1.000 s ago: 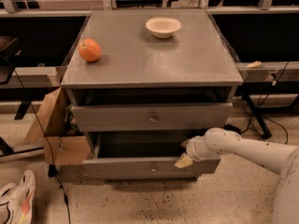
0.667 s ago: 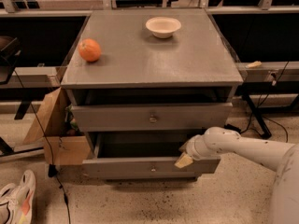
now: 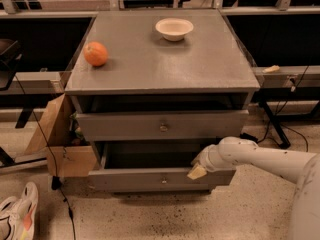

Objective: Close middle drawer

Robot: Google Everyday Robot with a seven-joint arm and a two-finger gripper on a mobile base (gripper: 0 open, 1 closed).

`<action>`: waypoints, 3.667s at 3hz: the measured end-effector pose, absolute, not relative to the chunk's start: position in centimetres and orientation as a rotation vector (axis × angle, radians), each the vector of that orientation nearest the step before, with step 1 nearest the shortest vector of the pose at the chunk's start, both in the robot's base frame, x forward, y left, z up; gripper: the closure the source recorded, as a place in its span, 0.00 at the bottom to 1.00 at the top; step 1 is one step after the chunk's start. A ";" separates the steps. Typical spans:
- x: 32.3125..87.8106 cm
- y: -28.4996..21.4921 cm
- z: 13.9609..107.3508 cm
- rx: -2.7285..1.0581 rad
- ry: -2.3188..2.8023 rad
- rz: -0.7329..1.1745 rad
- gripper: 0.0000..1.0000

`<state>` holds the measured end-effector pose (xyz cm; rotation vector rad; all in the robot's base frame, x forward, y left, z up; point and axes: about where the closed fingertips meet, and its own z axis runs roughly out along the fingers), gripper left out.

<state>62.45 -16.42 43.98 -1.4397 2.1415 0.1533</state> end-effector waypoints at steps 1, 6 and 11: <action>62.3 -16.5 44.2 -1.433 2.141 0.145 1.00; 61.1 -16.7 46.2 -1.318 2.150 0.134 0.00; 51.8 -15.9 48.3 -1.118 2.378 0.427 0.87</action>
Offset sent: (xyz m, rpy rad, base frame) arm 0.0291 -0.0117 0.0317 0.0206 -0.0496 -0.1596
